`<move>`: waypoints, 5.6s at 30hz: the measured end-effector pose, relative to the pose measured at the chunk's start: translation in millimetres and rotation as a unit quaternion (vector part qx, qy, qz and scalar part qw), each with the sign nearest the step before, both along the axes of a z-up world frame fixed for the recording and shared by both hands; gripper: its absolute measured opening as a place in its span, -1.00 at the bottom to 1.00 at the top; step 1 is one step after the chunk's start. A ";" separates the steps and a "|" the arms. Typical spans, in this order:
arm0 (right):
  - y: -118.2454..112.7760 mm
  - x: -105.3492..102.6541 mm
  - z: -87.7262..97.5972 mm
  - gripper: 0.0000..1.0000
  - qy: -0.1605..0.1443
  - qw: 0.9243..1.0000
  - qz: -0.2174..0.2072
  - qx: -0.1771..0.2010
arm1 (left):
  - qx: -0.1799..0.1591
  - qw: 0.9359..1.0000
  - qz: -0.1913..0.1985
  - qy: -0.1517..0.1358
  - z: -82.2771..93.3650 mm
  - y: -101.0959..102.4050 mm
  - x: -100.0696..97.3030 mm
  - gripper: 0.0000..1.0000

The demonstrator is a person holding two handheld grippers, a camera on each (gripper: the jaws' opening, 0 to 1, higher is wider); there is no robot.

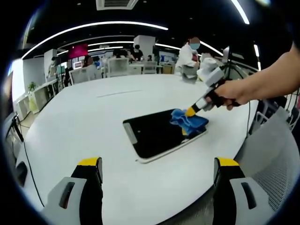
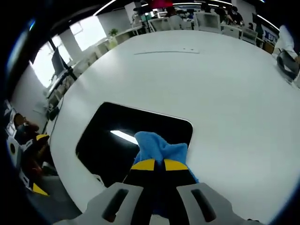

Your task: Wipe the mirror surface with the cleaning cloth until all visible marks leave the cleaned area.

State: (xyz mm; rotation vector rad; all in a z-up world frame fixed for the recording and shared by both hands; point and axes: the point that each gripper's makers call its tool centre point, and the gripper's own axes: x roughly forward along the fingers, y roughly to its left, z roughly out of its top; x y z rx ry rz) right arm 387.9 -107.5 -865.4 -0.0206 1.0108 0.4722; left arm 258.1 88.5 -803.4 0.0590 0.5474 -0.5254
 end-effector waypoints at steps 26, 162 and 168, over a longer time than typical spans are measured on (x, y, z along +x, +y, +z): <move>-12.3 0.2 0.9 -1.00 0.004 1.000 -0.010 -0.011 | 0.011 1.000 0.000 -0.009 1.7 1.9 0.0 0.99; 12.2 -52.9 -0.3 -1.00 0.033 0.999 -0.004 -0.010 | 0.004 1.000 0.006 -0.012 2.6 3.4 2.9 0.99; 13.4 -51.9 -0.6 -1.00 0.033 0.999 -0.004 -0.009 | 0.004 1.000 0.007 -0.013 3.1 3.6 3.0 0.99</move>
